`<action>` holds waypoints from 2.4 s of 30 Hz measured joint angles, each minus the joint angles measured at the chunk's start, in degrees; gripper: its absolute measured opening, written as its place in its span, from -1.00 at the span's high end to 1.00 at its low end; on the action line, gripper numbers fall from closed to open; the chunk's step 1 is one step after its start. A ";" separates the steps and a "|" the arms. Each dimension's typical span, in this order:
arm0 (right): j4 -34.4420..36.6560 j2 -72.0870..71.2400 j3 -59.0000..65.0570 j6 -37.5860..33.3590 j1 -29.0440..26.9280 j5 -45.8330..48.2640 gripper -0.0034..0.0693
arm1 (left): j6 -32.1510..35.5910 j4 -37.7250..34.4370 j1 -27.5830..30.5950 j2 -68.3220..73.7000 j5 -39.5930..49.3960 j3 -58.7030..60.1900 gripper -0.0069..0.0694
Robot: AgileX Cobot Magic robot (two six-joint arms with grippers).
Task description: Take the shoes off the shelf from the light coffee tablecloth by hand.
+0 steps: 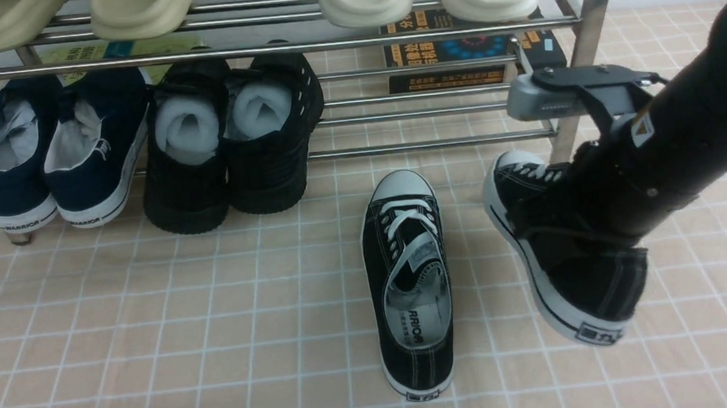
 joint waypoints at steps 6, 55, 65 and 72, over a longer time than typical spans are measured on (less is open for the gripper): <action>0.02 6.21 0.05 0.01 0.00 -8.35 0.88 | 0.00 0.00 0.00 0.00 0.00 0.00 0.19; -0.91 -37.15 4.45 -13.00 0.22 -2.07 0.95 | 0.00 0.00 0.00 0.00 0.00 0.00 0.19; -1.10 -64.57 39.46 -15.99 0.22 -30.93 0.95 | 0.00 0.00 0.00 0.00 0.00 0.00 0.19; -1.10 -67.74 45.43 -16.84 0.22 -38.60 0.95 | 0.00 0.00 0.00 0.00 0.00 0.00 0.19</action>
